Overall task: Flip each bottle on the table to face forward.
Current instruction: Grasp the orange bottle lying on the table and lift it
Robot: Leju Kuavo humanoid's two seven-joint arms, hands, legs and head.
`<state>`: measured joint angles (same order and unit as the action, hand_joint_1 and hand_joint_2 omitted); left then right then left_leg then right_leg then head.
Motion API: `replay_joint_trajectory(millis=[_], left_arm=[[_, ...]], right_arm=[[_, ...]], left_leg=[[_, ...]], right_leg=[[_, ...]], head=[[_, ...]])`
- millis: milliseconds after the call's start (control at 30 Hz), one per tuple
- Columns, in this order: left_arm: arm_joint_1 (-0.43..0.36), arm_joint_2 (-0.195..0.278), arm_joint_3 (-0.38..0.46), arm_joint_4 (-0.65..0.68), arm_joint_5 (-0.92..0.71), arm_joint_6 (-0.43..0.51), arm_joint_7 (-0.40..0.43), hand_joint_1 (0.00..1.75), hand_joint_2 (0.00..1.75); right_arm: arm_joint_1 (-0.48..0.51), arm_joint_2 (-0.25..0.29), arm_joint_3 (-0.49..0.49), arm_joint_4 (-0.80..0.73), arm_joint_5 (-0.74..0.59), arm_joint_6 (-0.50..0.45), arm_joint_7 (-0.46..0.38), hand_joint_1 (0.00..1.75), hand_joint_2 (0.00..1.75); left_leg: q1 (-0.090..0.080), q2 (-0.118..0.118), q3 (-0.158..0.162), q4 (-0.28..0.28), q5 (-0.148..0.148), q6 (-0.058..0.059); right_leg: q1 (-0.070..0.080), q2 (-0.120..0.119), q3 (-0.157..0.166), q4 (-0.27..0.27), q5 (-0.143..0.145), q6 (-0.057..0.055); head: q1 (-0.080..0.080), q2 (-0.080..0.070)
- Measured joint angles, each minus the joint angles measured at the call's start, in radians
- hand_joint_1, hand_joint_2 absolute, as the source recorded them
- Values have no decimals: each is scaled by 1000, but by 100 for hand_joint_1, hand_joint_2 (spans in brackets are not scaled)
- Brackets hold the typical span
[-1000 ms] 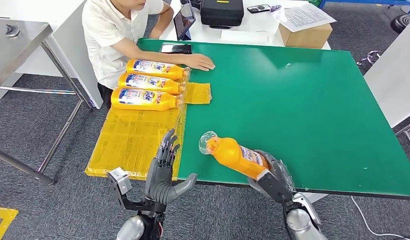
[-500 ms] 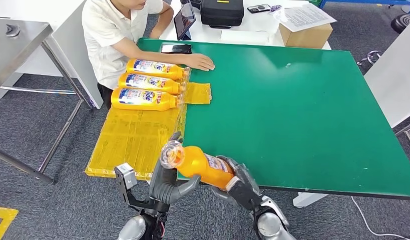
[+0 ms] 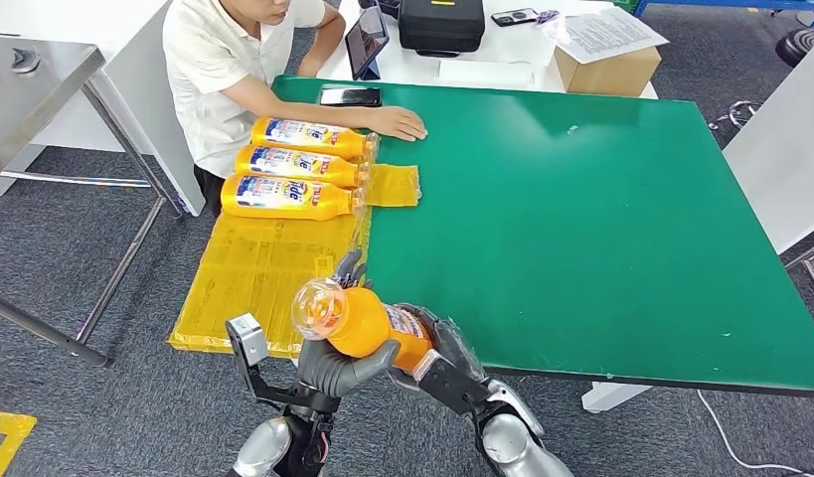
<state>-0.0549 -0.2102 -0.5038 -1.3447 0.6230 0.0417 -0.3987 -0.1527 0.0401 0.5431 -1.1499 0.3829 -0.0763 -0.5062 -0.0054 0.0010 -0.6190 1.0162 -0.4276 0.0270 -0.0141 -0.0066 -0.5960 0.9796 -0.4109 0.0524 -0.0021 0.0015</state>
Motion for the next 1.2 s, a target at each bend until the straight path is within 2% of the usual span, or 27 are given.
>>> replay_joint_trajectory(millis=[33,133,167,233,267,333,367,400,533,733,833,1033,1200], left_arm=[[0,0,0,0,2,0,0,16,175],[-1,0,1,0,7,-6,0,147,175],[-1,0,1,0,8,-9,0,175,175],[-4,0,2,2,11,-16,0,175,175],[-6,0,3,4,13,-18,-1,175,175],[-12,0,4,9,15,-21,-5,175,175],[-15,0,5,13,16,-23,-9,175,175],[-20,0,5,16,15,-24,-14,175,175],[-34,0,12,23,18,-27,-26,175,175],[-40,-4,53,5,89,-29,-34,175,175],[-41,-7,79,-18,98,-21,-35,175,175],[-41,-9,110,-59,-17,79,-80,175,175],[-40,-4,137,-80,-193,219,-129,175,175]], right_arm=[[-2,0,2,2,-1,0,0,174,175],[-8,0,9,9,-3,0,0,171,175],[-11,0,12,12,-4,0,0,170,175],[-16,2,18,18,-9,1,0,158,175],[-18,3,21,21,-14,2,-1,126,175],[-21,6,27,27,-33,6,-3,45,175],[-21,7,31,30,-45,13,-4,10,175],[-22,10,34,32,-58,23,-4,0,175],[-21,17,44,36,-112,64,-7,0,0],[-12,34,51,21,-154,66,-39,0,0],[-5,39,55,1,-139,23,-62,0,0],[41,47,56,-48,-25,-187,-104,0,0],[103,55,18,-169,216,-543,-161,0,0]], left_leg=[[0,0,0,0,0,0],[0,0,0,0,0,0],[0,0,0,0,0,0],[0,0,0,0,0,0],[0,0,0,0,0,0],[0,0,0,0,0,0],[0,0,0,0,0,0],[0,0,0,0,0,0],[0,0,0,0,0,0],[0,0,0,0,0,0],[0,0,0,0,0,0],[0,0,0,0,0,0],[0,0,-1,0,0,0]], right_leg=[[0,0,0,0,0,0],[0,0,0,0,0,0],[0,0,0,0,0,0],[0,0,0,0,0,0],[0,0,0,0,0,0],[0,0,0,0,0,0],[0,0,0,0,0,0],[0,0,0,0,0,0],[0,0,0,0,0,0],[0,0,0,0,0,0],[0,0,-1,0,0,0],[0,0,-1,0,0,0],[0,0,-1,0,0,0]], head=[[0,0],[0,0],[0,0],[0,0],[0,0],[0,0],[0,0],[0,0],[0,0],[0,0],[0,0],[0,0],[0,0]])
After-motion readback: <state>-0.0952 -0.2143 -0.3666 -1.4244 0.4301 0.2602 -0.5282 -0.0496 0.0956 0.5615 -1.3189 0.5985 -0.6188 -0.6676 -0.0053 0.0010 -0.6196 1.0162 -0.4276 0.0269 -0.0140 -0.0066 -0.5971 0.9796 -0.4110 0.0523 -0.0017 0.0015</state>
